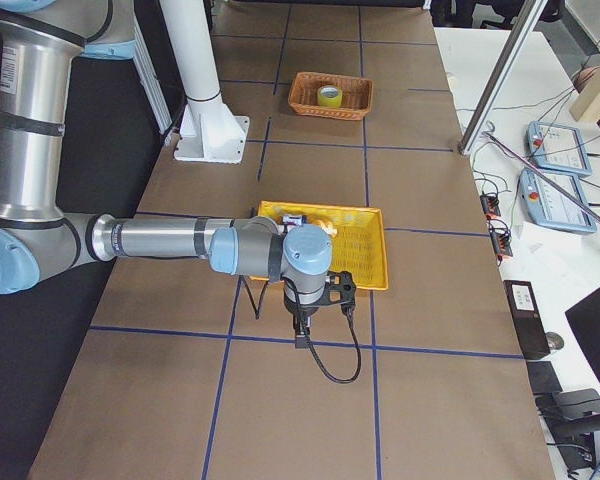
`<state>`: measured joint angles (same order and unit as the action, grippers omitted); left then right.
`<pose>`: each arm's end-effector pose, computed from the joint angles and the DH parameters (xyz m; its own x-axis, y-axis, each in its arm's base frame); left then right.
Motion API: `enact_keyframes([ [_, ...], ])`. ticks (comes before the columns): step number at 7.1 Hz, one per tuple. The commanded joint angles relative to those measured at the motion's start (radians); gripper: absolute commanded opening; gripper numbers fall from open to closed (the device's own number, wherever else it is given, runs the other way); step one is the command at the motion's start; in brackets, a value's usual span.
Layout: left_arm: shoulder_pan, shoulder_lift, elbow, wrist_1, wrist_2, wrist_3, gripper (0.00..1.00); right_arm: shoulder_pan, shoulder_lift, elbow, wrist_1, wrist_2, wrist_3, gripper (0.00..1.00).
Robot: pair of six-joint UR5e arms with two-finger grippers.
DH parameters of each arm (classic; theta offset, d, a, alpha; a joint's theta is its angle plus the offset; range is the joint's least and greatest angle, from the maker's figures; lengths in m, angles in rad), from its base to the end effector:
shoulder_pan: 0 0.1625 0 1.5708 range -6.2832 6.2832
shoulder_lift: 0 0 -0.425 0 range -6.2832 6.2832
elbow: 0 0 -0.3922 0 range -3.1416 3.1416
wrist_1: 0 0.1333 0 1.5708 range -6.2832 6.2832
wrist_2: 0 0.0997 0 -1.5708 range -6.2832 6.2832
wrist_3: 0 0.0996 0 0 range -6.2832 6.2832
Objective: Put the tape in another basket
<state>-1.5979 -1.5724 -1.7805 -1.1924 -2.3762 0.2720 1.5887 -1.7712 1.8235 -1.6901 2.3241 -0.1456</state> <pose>-0.0742 -0.4692 0.5899 0.6712 0.1313 -0.7296 -0.1595 0.9867 0.0308 0.0724 -0.4004 0.6377 0.7234 -0.0865 0.6850 0.0880 0.9956 0.0328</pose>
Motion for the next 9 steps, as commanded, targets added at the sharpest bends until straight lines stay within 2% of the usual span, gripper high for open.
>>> enact_keyframes([
  [1, 0.003, -0.005, 0.01, -0.044, 0.002, 0.0, 1.0, -0.001, -0.001, -0.001, 0.003, 0.0, 0.001, 1.0],
  [3, 0.003, -0.005, 0.026, -0.075, 0.002, -0.007, 1.0, -0.001, -0.001, 0.0, 0.003, 0.001, 0.003, 1.0],
  [4, 0.003, -0.006, 0.024, -0.087, 0.0, -0.078, 1.0, -0.003, -0.001, -0.004, 0.001, 0.001, 0.001, 1.0],
  [5, 0.003, 0.005, 0.027, -0.161, 0.0, -0.111, 1.0, -0.004, 0.007, 0.002, 0.004, 0.003, 0.003, 1.0],
  [7, 0.003, 0.005, 0.061, -0.228, 0.0, -0.112, 1.0, -0.022, 0.012, 0.007, 0.004, 0.006, 0.003, 1.0],
  [9, 0.004, 0.0, 0.069, -0.23, 0.0, -0.116, 1.0, -0.027, 0.028, 0.007, 0.004, 0.004, 0.003, 1.0],
])
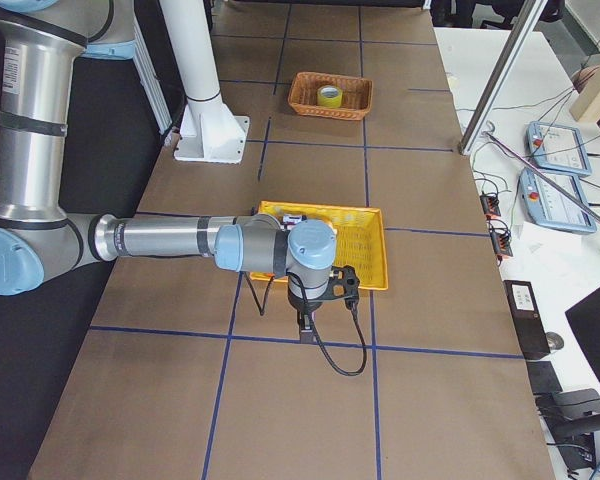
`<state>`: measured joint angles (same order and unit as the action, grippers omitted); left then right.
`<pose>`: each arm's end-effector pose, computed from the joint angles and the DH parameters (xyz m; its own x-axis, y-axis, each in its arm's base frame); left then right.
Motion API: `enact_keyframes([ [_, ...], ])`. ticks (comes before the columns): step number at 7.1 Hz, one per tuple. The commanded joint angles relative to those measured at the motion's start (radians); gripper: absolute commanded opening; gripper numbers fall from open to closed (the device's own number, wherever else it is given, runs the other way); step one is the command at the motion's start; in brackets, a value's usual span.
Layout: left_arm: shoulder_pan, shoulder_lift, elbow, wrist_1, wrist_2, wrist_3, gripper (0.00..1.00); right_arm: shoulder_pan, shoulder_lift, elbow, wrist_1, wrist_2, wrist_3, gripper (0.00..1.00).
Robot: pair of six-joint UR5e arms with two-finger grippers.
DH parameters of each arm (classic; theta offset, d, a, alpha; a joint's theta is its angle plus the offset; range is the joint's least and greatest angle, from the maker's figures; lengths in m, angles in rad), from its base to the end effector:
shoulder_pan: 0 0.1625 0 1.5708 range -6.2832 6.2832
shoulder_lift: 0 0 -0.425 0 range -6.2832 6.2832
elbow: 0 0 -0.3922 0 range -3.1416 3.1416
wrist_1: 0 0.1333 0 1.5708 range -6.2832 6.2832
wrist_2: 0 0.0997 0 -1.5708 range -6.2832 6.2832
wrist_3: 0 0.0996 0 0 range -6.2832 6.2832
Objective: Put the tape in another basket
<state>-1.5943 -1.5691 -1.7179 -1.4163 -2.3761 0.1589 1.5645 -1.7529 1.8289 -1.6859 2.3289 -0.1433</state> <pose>-0.0729 -0.4848 0.6006 0.6875 0.1356 -0.7134 -0.0864 0.9907 0.1051 0.0622 -0.4113 0.6269 0.7180 -0.1206 0.6856 0.1100 0.9922 0.0594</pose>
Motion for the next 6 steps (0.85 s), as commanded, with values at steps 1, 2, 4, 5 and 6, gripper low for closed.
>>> enact_keyframes([
  [1, 0.001, -0.011, 0.008, -0.012, 0.0, -0.062, 1.0, -0.003, 0.01, 0.0, 0.0, -0.002, -0.001, 1.0],
  [2, 0.001, -0.012, 0.015, -0.06, 0.001, -0.106, 1.0, -0.001, 0.01, 0.003, 0.0, 0.001, 0.001, 1.0],
  [4, 0.002, -0.012, 0.001, -0.079, 0.006, -0.104, 1.0, -0.003, 0.01, 0.001, -0.001, 0.001, 0.001, 1.0],
  [5, 0.002, -0.012, 0.001, -0.078, 0.005, -0.102, 1.0, -0.003, 0.01, 0.001, -0.001, 0.003, 0.001, 1.0],
  [6, 0.002, -0.014, -0.002, -0.079, 0.005, -0.101, 1.0, -0.003, 0.01, 0.001, -0.001, 0.003, 0.001, 1.0],
])
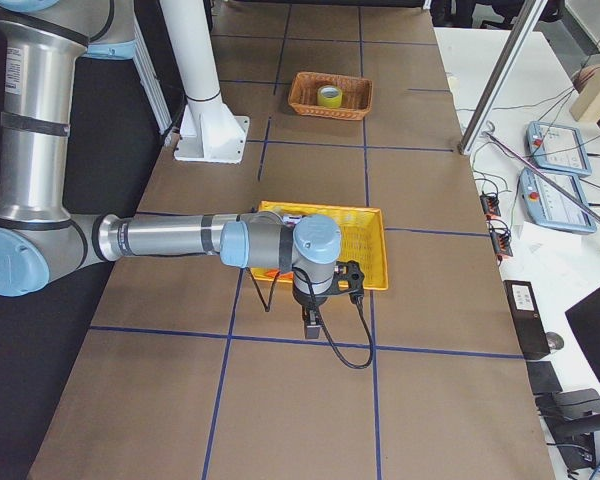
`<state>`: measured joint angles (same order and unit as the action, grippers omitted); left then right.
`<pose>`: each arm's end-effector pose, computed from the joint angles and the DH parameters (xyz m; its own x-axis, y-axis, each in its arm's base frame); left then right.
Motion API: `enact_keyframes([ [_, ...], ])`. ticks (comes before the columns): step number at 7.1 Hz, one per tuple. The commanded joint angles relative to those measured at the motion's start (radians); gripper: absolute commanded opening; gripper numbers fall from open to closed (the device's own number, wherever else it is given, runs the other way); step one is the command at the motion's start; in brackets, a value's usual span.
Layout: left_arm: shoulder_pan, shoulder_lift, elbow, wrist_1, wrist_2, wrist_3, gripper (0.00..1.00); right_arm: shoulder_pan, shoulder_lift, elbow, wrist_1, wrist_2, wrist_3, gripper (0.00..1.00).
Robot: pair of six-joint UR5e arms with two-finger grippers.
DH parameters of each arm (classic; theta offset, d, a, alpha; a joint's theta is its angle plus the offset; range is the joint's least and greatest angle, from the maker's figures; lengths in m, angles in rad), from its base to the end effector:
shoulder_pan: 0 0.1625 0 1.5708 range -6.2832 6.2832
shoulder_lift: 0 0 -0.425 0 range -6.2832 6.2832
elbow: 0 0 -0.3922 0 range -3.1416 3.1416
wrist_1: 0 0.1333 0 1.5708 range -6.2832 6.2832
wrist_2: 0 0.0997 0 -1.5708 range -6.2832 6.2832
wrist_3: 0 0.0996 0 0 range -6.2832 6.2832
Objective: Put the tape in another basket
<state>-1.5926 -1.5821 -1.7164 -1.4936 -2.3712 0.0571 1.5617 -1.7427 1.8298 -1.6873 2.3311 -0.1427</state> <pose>-0.0726 -0.4956 0.5874 0.6976 0.0988 -0.7096 -0.0181 0.9926 0.1203 0.0609 -0.4161 0.6222 0.7161 -0.1286 0.6860 0.1121 0.9913 0.0689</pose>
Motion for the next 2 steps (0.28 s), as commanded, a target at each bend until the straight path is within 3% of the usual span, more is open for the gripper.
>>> enact_keyframes([
  [1, 0.0, -0.004, -0.006, -0.002, 0.0, 0.001, 1.0, 0.0, 0.0, -0.001, 0.0, 0.002, 0.0, 1.0],
  [2, 0.0, -0.007, -0.008, -0.002, 0.0, 0.003, 1.0, -0.002, 0.0, -0.001, 0.0, 0.002, 0.0, 1.0],
])
